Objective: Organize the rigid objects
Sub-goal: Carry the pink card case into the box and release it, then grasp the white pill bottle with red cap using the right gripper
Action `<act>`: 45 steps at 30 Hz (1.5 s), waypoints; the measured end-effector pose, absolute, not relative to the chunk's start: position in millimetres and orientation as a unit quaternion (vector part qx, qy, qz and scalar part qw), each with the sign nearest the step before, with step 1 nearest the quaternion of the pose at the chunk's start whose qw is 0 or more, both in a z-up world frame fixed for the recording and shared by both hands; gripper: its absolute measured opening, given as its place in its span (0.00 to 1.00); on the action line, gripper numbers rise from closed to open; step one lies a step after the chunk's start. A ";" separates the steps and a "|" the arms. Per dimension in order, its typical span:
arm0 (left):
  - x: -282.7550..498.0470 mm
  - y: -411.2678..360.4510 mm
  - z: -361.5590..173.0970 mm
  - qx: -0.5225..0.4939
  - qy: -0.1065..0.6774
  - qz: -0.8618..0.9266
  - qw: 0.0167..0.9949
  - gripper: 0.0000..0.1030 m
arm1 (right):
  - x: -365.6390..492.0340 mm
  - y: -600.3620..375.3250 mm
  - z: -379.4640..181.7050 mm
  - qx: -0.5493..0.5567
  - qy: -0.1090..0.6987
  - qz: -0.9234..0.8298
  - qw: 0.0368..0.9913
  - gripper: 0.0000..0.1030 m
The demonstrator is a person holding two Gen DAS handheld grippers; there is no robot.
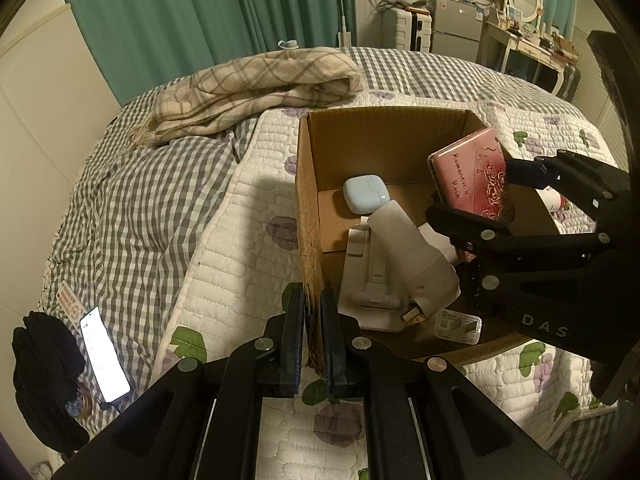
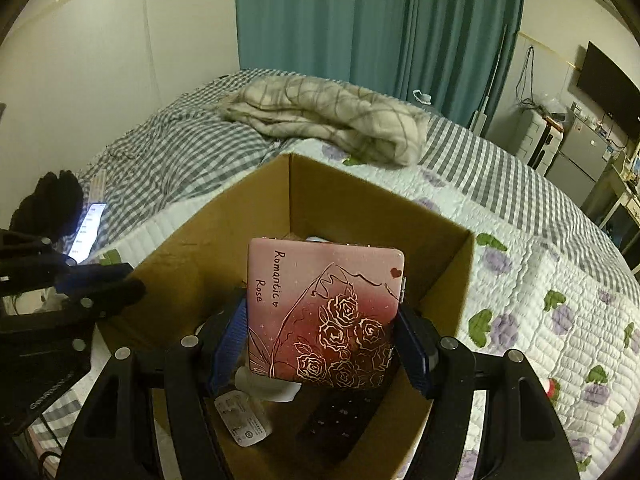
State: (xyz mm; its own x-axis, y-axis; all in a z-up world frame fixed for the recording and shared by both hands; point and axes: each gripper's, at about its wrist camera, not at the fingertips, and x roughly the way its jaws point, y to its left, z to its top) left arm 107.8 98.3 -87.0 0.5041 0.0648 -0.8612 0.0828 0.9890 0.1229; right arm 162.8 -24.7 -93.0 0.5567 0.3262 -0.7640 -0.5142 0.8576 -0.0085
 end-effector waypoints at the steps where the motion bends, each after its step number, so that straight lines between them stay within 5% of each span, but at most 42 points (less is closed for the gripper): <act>1: 107.7 98.3 -86.9 0.074 0.498 -0.005 0.864 0.07 | 162.4 -25.2 -93.9 -0.112 0.404 0.238 0.876 0.66; 3: 107.8 98.1 -86.9 0.075 0.498 -0.005 0.864 0.07 | 162.9 -29.0 -91.7 -0.102 0.397 0.232 0.882 0.70; 5: 107.6 98.4 -87.0 0.074 0.498 -0.005 0.864 0.07 | 160.4 -36.9 -79.6 -0.085 0.368 0.222 0.899 0.90; 20: 105.5 99.6 -86.1 0.075 0.500 -0.005 0.863 0.07 | 163.2 -160.6 -23.9 -0.035 0.288 0.106 0.951 0.96; 36: 105.9 98.2 -87.1 0.084 0.503 0.005 0.860 0.07 | 189.6 -231.2 -147.6 -0.174 0.397 0.041 0.900 0.97; 45: 107.5 95.8 -88.6 0.084 0.506 0.007 0.859 0.07 | 218.6 -238.8 -184.3 -0.083 0.456 0.031 0.886 0.96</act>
